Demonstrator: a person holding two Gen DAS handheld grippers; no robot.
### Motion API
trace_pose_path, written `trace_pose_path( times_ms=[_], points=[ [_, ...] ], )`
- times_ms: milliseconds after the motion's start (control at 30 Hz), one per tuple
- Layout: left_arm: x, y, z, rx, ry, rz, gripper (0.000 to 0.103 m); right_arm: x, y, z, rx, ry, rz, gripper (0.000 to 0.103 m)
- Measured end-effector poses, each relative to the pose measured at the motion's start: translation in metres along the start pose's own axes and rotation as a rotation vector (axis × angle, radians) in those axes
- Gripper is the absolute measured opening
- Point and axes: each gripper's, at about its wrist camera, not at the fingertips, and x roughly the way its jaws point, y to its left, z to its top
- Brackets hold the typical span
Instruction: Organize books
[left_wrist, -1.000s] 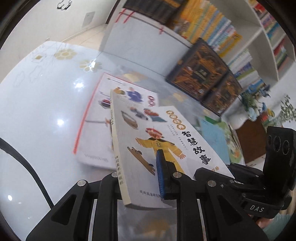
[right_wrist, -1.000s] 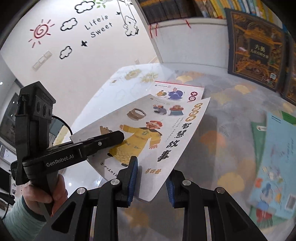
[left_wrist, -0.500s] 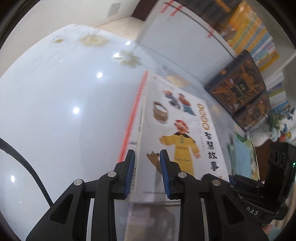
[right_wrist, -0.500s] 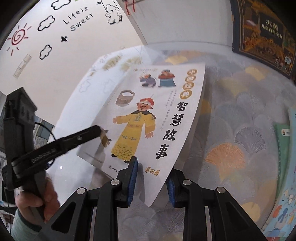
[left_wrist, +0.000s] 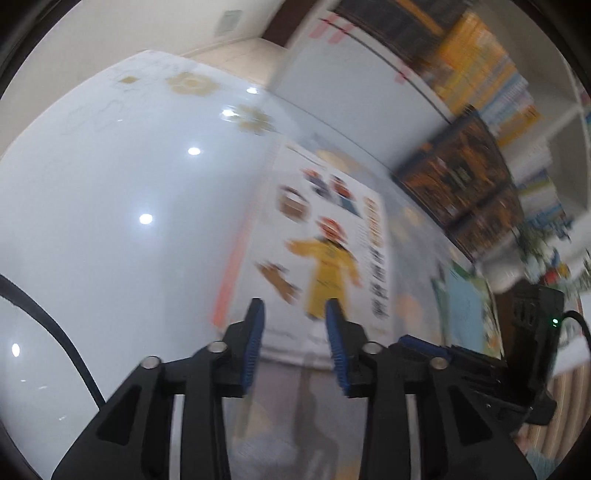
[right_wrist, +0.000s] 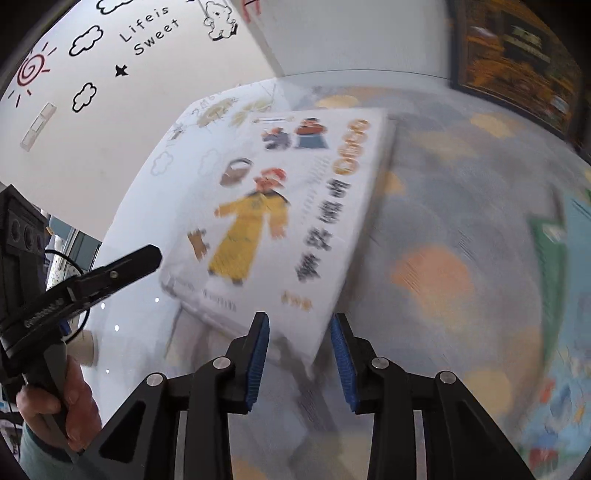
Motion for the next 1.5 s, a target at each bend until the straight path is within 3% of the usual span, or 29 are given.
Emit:
trace_pose_path(
  times_ms=[67,100,300,433,600,700,933,1133,1300,1500],
  points=[
    [0.003,-0.02,-0.009,0.041,0.041,-0.025,0.063,-0.016,-0.014,-0.018,0.03,-0.002,-0.016,0.033],
    [0.007,-0.033,-0.015,0.067,0.069,-0.041,0.067,-0.026,-0.025,-0.029,0.058,-0.005,-0.024,0.033],
    [0.039,-0.132,-0.054,0.269,0.167,-0.15,0.068,-0.089,-0.114,-0.091,0.28,-0.066,-0.127,0.037],
    [0.076,-0.205,-0.074,0.395,0.218,-0.198,0.066,-0.123,-0.181,-0.112,0.414,-0.138,-0.195,0.043],
    [0.119,-0.246,-0.067,0.342,0.237,-0.214,0.065,-0.148,-0.239,-0.111,0.455,-0.195,-0.304,0.043],
    [0.138,-0.258,-0.057,0.311,0.216,-0.209,0.065,-0.152,-0.261,-0.099,0.469,-0.209,-0.268,0.041],
    [0.17,-0.27,-0.058,0.297,0.239,-0.136,0.065,-0.124,-0.27,-0.062,0.38,-0.162,-0.253,0.036],
    [0.167,-0.273,-0.068,0.294,0.22,-0.1,0.065,-0.121,-0.268,-0.06,0.324,-0.14,-0.24,0.036],
    [0.156,-0.273,-0.084,0.296,0.261,-0.104,0.065,-0.128,-0.262,-0.081,0.283,-0.096,-0.222,0.036],
    [0.121,-0.265,-0.14,0.336,0.314,-0.094,0.065,-0.139,-0.248,-0.146,0.242,-0.035,-0.167,0.037]
  ],
)
